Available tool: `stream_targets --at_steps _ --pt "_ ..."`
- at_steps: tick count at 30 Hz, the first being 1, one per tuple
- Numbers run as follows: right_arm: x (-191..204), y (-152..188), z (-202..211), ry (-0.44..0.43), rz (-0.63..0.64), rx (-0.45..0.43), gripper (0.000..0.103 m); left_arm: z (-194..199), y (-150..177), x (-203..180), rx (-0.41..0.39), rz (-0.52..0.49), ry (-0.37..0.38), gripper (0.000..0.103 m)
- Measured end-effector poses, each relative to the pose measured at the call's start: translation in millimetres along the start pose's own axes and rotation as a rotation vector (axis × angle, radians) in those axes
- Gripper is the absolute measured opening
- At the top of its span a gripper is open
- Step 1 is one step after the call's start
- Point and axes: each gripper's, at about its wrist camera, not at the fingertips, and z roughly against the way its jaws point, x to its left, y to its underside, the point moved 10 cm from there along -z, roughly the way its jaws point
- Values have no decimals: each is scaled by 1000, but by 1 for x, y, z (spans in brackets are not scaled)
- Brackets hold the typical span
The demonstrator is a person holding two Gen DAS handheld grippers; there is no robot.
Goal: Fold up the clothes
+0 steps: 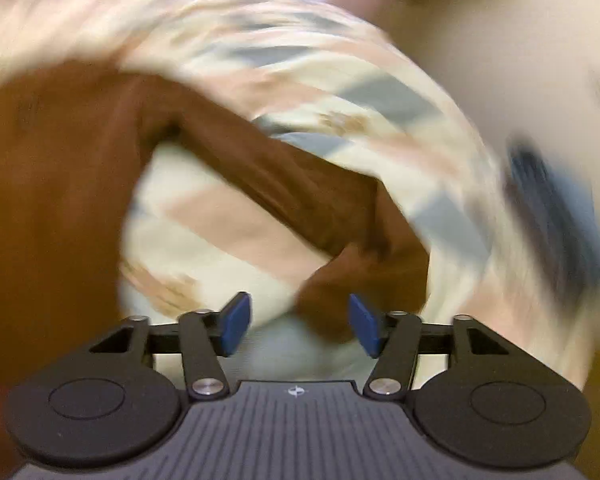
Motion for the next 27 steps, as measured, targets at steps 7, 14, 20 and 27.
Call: stream_targets --at_steps 7,14,20,27 --pt "-55 6 -64 -123 205 -25 2 -41 2 -103 9 -29 -14 37" --pt "-281 -24 -31 -465 -834 -86 10 -52 -19 -156 10 -46 -18 37" --pt "-315 55 -56 -166 -805 211 50 -63 -28 -171 34 -41 -38 38" --pt "-277 77 -88 -253 -973 215 62 -67 -23 -175 60 -40 -56 39"
